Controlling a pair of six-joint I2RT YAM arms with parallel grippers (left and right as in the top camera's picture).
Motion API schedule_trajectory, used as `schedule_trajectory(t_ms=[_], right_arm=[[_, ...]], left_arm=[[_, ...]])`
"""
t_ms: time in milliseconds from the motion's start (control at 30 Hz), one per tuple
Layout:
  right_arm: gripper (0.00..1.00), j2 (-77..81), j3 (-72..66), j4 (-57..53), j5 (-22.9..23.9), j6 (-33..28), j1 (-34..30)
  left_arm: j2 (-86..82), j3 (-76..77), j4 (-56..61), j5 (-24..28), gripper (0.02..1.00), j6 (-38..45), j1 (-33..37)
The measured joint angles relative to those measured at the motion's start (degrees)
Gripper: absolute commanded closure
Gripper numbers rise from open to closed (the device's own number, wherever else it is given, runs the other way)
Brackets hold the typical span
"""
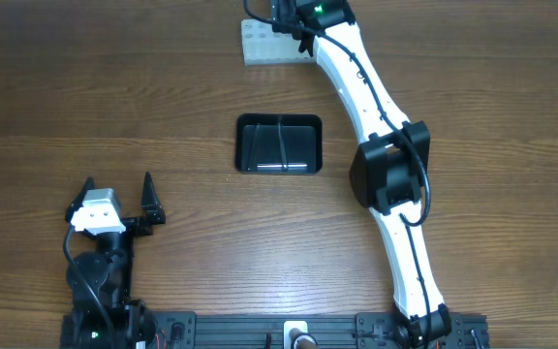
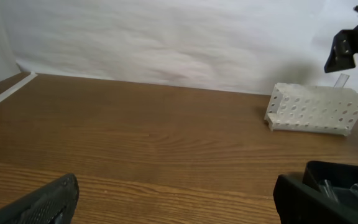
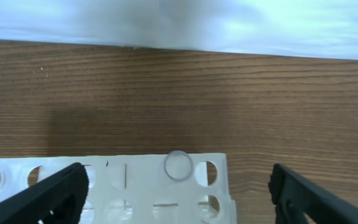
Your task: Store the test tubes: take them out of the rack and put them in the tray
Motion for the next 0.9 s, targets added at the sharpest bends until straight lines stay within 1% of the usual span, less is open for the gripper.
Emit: schedule_trajectory(t_ms=[433,567,800,900], right_arm=[[0.167,1.7,0.0,2.3,0.6,-0.4,0.2],[0.209,1.9,0.0,2.9,0.6,-1.4,0.2],[0.215,2.6,0.0,3.9,0.9,-1.9,0.2],[0.240,3.1,0.0,4.3,0.9,-2.2,0.2]], left_arm=[[0.0,0.0,0.0,0.0,0.020,0.0,0.0],[0.0,0.0,0.0,0.0,0.023,0.0,0.0],[0.0,0.0,0.0,0.0,0.020,0.0,0.0],[0.0,0.0,0.0,0.0,0.023,0.0,0.0]])
